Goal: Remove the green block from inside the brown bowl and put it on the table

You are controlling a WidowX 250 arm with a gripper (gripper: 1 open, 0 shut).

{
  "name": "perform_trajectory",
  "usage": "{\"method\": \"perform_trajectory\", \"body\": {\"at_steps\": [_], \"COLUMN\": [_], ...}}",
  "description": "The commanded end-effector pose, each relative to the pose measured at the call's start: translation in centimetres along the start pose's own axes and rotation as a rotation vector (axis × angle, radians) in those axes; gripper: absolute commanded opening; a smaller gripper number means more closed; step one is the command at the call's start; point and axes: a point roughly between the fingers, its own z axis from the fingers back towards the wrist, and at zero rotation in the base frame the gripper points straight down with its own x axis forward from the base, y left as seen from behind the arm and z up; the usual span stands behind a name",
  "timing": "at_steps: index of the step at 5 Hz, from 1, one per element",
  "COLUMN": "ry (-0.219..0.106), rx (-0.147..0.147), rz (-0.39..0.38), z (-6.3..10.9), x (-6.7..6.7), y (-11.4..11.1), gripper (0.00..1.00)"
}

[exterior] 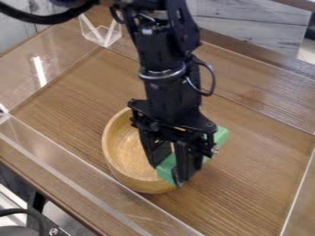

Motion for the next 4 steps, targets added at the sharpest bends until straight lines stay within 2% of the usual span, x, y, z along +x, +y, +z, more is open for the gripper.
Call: {"method": "perform_trajectory", "body": {"at_steps": [1, 4], "ry": [-0.051, -0.035], "rx": [-0.007, -0.026], "rz": [-0.025, -0.057], "z": [1.0, -0.5], "x": [1.3, 2.6], "y": [-0.9, -3.0], "gripper": [0.0, 0.0]}}
